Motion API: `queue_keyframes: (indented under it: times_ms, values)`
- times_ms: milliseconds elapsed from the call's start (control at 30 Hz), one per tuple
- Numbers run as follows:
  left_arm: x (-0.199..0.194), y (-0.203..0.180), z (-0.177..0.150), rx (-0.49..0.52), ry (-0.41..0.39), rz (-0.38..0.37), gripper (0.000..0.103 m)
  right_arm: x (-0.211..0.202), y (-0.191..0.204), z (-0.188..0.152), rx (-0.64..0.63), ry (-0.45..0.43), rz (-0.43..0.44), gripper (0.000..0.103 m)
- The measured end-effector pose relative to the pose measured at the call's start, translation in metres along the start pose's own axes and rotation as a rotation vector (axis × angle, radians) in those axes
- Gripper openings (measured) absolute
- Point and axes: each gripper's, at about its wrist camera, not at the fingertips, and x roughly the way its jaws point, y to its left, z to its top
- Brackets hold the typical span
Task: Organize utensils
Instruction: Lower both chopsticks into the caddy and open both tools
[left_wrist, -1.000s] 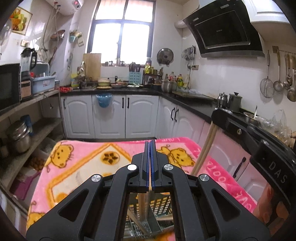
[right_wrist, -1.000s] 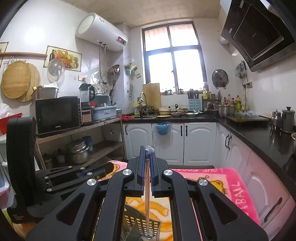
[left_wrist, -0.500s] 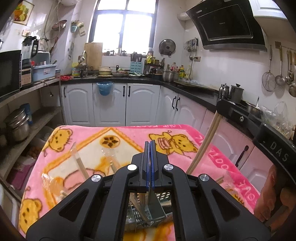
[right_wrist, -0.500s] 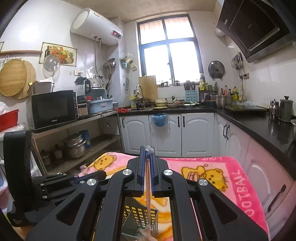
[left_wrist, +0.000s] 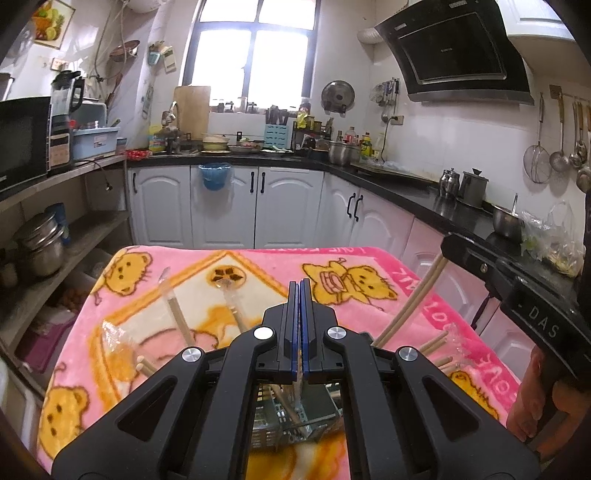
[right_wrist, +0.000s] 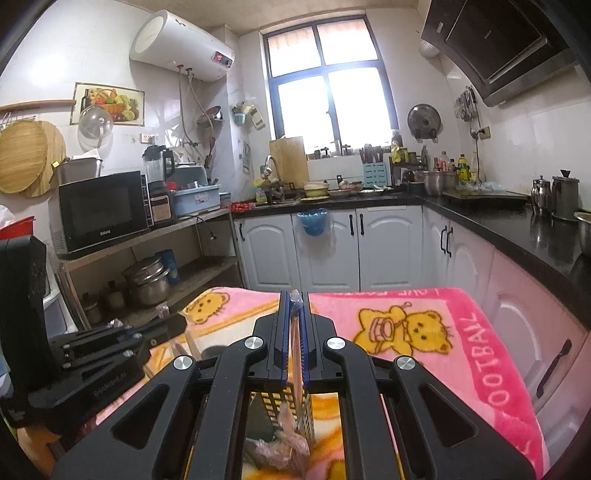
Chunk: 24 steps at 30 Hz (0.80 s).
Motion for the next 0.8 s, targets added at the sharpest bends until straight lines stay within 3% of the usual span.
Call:
queue_keyframes:
  times_ms: [367,467,600,700,733,800]
  values:
    - [-0.009,0.008,-0.007,-0.022,0.017,0.003,0.001,-0.01,-0.003,-0.009,0.014,0.044,0.005,0.006]
    - [-0.009,0.009,-0.009,-0.03,0.03,0.006,0.011,-0.012,-0.004,-0.011,0.02,0.055,-0.001,0.006]
    - [-0.011,0.011,-0.014,-0.035,0.039,0.009,0.011,-0.014,-0.005,-0.013,0.038,0.069,0.002,0.007]
    - [-0.016,0.012,-0.017,-0.037,0.038,0.006,0.017,-0.016,-0.003,-0.014,0.04,0.076,0.009,0.017]
    - [-0.018,0.012,-0.017,-0.041,0.037,0.003,0.023,-0.018,-0.002,-0.015,0.039,0.077,0.01,0.018]
    - [-0.02,0.013,-0.018,-0.047,0.039,-0.005,0.025,-0.02,0.002,-0.015,0.029,0.085,0.009,0.02]
